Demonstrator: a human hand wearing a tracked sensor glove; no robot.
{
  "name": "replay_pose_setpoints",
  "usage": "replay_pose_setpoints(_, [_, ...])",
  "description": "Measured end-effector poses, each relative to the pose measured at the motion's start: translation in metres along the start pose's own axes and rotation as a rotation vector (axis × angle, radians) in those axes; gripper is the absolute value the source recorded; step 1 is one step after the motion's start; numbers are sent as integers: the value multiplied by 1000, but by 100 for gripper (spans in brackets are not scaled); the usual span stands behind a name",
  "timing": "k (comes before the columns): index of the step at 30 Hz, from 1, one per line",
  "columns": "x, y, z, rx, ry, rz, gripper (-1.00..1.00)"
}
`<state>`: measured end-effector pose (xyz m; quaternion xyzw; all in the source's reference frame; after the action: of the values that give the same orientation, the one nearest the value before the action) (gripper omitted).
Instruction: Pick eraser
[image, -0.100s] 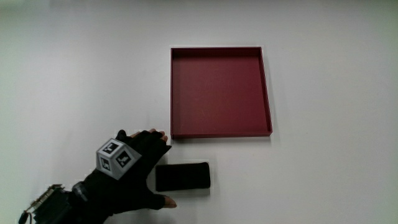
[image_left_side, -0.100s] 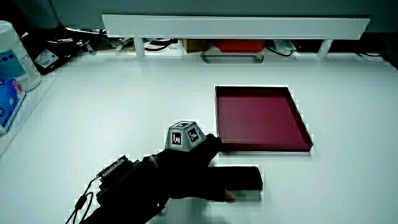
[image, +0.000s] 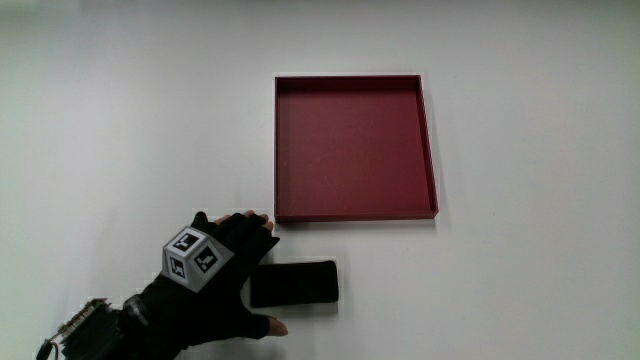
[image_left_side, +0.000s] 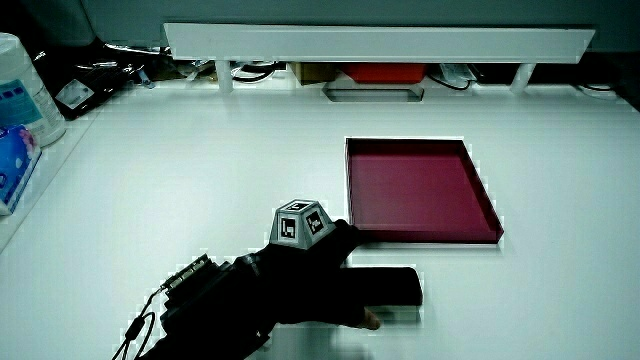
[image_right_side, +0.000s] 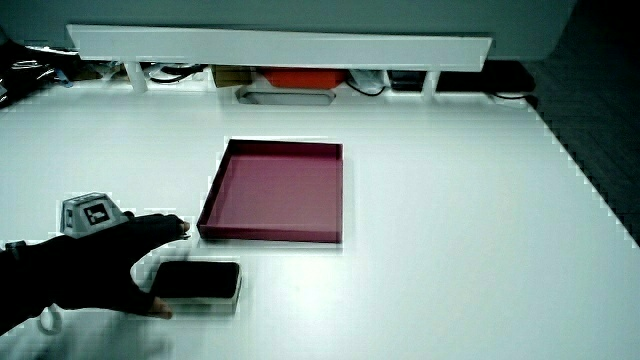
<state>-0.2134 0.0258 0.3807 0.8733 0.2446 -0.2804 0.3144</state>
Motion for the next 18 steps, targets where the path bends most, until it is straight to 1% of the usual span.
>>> replay_pose_setpoints(1, [-7,2,-10,-40,-170,53,0])
replay_pose_setpoints(2, [-10,5,-18,-27,-327,0,0])
replay_pose_setpoints(4, [4,10,-12,0,94,-59,0])
replay_pose_setpoints(5, [8,14,-15,14,92,-130,0])
replay_pose_setpoints(7, [-2,19,-30,-1,-61,-64,0])
replay_pose_setpoints(9, [1,26,-38,40,-78,-184,0])
replay_pose_setpoints(10, [5,28,-40,-5,32,-118,0])
replay_pose_setpoints(11, [-7,31,-55,-48,-115,-40,0])
replay_pose_setpoints(12, [2,34,-51,-40,33,-99,0])
replay_pose_setpoints(13, [2,36,-55,-56,67,-75,0])
replay_pose_setpoints(14, [-2,37,-63,-81,-65,12,0])
replay_pose_setpoints(16, [3,41,-66,-94,-9,22,0])
replay_pose_setpoints(17, [0,43,-72,-101,-28,25,0])
replay_pose_setpoints(18, [5,45,-71,-95,60,24,0])
